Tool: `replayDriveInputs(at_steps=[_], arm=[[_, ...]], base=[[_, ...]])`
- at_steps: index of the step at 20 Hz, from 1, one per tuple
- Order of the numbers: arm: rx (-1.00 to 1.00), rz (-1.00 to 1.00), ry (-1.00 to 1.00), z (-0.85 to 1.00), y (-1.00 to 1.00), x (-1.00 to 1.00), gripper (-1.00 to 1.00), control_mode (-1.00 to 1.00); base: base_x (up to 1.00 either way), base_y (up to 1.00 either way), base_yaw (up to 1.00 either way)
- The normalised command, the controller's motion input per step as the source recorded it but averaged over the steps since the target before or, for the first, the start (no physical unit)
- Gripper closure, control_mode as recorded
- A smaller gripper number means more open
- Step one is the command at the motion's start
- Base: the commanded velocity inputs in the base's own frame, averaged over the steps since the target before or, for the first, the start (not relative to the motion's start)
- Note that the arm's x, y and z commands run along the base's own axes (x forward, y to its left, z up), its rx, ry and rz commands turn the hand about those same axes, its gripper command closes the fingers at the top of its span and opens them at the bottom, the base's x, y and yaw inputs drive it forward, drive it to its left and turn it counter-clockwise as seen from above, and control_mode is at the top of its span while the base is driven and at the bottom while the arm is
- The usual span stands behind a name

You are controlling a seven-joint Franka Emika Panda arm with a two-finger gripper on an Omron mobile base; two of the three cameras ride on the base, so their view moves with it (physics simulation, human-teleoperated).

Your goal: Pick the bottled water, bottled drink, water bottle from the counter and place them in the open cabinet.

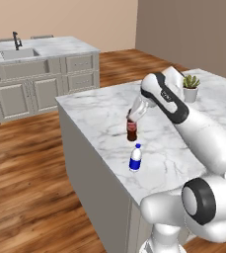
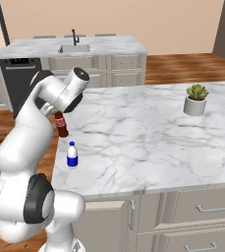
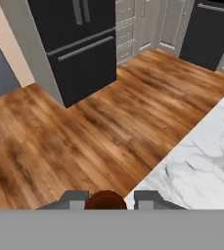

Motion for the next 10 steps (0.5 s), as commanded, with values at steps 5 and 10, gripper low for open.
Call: replayDriveInputs(at_steps=[5, 10], arm=[[0.00, -0.20, -0.07, 0.50, -0.23, -0.28, 1.00, -1.00], [0.00, -0.22, -0.13, 0.33, -0.28, -0.40, 1.00, -1.00]], base=[[0.00, 0.00, 0.00], [0.00, 0.00, 0.00]])
